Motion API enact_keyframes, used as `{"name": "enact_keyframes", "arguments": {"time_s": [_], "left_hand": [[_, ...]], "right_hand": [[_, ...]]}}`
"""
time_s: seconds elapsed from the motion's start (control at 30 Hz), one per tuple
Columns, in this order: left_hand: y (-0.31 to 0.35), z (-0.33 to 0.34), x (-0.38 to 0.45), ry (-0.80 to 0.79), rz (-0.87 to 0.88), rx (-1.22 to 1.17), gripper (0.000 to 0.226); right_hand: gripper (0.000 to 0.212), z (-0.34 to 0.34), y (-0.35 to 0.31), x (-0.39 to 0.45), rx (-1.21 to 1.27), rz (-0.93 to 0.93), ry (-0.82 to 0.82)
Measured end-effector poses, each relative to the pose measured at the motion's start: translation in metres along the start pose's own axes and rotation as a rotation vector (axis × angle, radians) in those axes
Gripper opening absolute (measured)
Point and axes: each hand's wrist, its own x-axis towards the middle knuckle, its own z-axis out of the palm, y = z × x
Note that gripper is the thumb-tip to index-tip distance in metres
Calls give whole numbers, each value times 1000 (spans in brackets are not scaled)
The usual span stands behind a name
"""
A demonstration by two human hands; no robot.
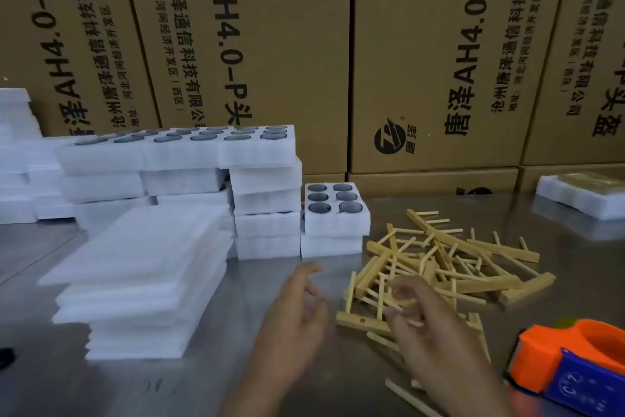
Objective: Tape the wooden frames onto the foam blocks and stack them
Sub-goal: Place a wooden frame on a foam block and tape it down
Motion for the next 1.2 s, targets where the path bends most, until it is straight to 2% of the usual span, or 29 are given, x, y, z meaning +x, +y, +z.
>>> {"name": "enact_keyframes", "arguments": {"time_s": [0.1, 0.3, 0.47, 0.57, 0.7, 0.77, 0.87, 1.03, 1.2], "left_hand": [[1, 8, 75, -108, -44, 226, 55], [-13, 45, 161, -109, -156, 463, 70], [-26, 57, 208, -169, -191, 494, 64], [-28, 56, 220, -90, -149, 578, 48], [-25, 54, 208, -31, -40, 526, 40], [-24, 51, 192, -1, 13, 478, 34], [-22, 42, 157, 22, 99, 409, 29], [-13, 12, 90, 47, 184, 375, 30], [6, -15, 19, 85, 224, 447, 27]], "right_hand": [[39, 21, -15, 67, -158, -102, -104], [62, 58, 4, 175, -395, 36, -202], [68, 79, 23, 227, -487, 122, -343], [58, 87, 30, 239, -473, 111, -312], [37, 90, 31, 231, -476, 98, -112], [34, 83, 28, 216, -432, 100, -32], [33, 64, 22, 181, -423, 9, 39], [31, 28, 6, 115, -440, -123, 33], [32, 15, -9, 65, -356, -141, -65]]}}
